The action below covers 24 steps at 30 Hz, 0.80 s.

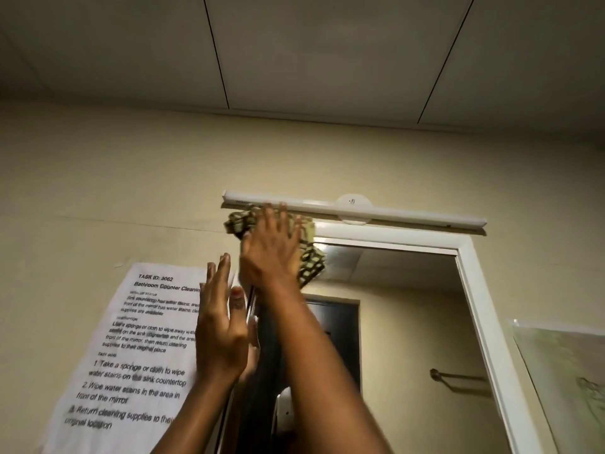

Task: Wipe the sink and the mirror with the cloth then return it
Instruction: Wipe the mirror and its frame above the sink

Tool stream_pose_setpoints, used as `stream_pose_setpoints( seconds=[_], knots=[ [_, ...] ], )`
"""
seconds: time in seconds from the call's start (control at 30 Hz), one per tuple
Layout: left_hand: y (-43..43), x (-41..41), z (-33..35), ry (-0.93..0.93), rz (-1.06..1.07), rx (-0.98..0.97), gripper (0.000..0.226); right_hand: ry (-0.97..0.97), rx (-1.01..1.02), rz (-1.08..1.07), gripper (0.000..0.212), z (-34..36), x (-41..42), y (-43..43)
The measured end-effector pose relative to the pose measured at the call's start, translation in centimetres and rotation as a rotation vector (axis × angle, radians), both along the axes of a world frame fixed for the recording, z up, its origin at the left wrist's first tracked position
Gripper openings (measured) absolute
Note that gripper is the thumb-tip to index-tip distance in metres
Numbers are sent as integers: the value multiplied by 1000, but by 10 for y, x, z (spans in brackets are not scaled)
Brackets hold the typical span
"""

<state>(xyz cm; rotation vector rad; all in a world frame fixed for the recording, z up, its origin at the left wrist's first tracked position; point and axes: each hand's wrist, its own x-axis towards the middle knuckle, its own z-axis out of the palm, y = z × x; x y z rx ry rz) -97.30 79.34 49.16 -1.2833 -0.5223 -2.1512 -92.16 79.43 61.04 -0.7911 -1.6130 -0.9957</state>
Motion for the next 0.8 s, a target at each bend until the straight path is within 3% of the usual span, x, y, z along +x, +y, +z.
stream_pose_setpoints(
  seconds=[0.13, 0.27, 0.37, 0.5, 0.6, 0.67, 0.8],
  knots=[
    [0, -2, 2, -102, 24, -32, 57, -292, 60, -113, 49, -3, -20, -6],
    [-2, 2, 2, -31, 117, -67, 70, -300, 117, 4, 50, -4, 15, 1],
    [-2, 1, 2, -37, 57, -96, 72, -111, 91, 0, 53, 0, 67, 10],
    [-1, 0, 1, -11, -20, -124, 74, 296, 47, 5, 66, -6, 163, 20],
    [-3, -2, -1, 28, -131, -122, 83, 689, 35, -51, 52, -31, 229, 24],
    [-4, -2, 0, 16, -210, -111, 80, 765, 18, -183, 42, -49, 248, 29],
    [-6, -3, 0, -23, -313, -93, 57, 836, -60, -282, 55, -68, 228, 35]
  ],
)
